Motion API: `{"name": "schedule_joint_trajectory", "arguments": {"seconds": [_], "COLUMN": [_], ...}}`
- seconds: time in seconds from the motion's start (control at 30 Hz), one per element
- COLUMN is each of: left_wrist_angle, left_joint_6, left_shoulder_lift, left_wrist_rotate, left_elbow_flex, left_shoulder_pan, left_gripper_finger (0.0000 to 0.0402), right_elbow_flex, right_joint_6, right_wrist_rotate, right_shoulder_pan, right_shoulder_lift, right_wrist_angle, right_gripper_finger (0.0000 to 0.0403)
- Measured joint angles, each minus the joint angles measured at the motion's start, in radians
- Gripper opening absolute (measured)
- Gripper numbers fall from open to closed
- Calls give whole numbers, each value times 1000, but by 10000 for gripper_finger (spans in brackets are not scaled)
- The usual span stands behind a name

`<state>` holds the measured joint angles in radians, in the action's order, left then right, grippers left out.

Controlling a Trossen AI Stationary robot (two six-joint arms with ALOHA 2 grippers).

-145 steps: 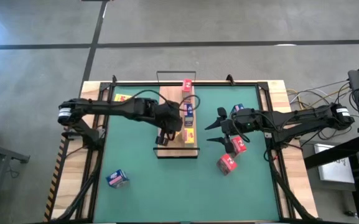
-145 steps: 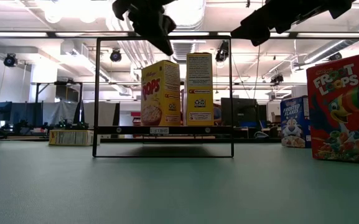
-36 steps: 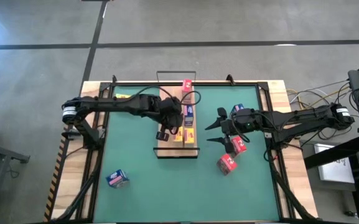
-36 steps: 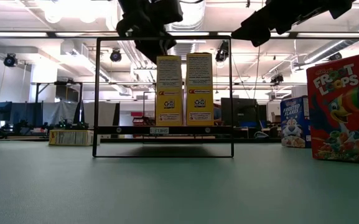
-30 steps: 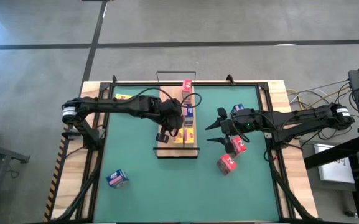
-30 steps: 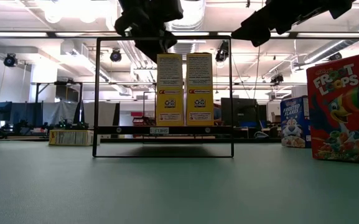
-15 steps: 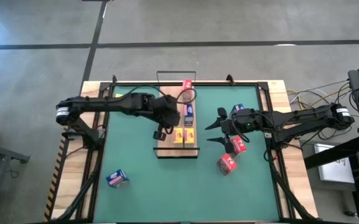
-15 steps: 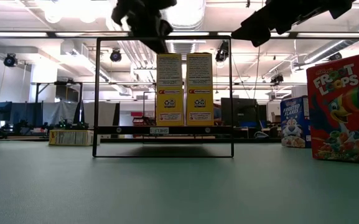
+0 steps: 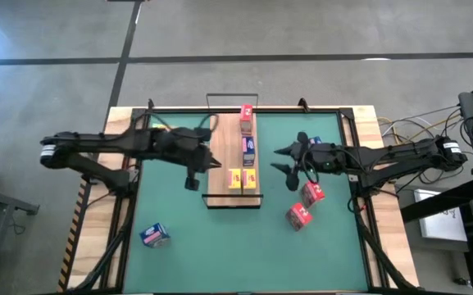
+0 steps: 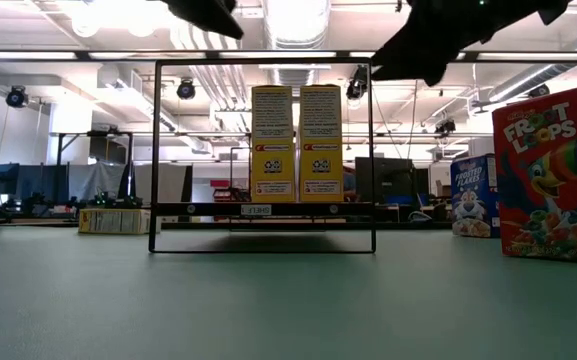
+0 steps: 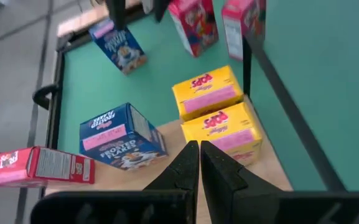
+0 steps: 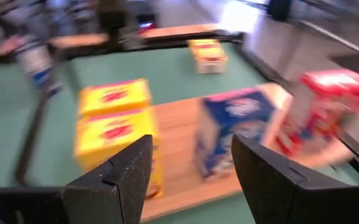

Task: Stack cereal on shelf
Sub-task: Put the top blue cereal box on the shelf aligned with the other blue cereal box

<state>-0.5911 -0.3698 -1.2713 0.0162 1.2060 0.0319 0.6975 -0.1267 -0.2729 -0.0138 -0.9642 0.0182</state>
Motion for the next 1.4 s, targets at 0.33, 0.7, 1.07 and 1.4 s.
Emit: {"name": "schedule_joint_trajectory", "arguments": {"seconds": [0.33,0.7,1.07,1.4], "left_wrist_angle": [274,376,399,398], "left_joint_6": [65,39,38,39], "left_shoulder_lift": [210,241,230,230], "left_wrist_rotate": [2,2,3,2], "left_elbow_flex": [-262,-359,-360,-363], "left_shoulder_pan": [-10,-10,-10,-10], "left_gripper_finger": [0,0,0,0], "right_elbow_flex": [127,367,302,311], "right_joint_6": [-366,-623,-684,-662], "right_wrist_rotate": [-148,-136,13,2], "right_shoulder_pan": [83,327,445,445], "right_shoulder_lift": [1,-2,-57,-215], "right_wrist_angle": [308,1004,1080,1110], "right_gripper_finger": [210,210,210,210]}}
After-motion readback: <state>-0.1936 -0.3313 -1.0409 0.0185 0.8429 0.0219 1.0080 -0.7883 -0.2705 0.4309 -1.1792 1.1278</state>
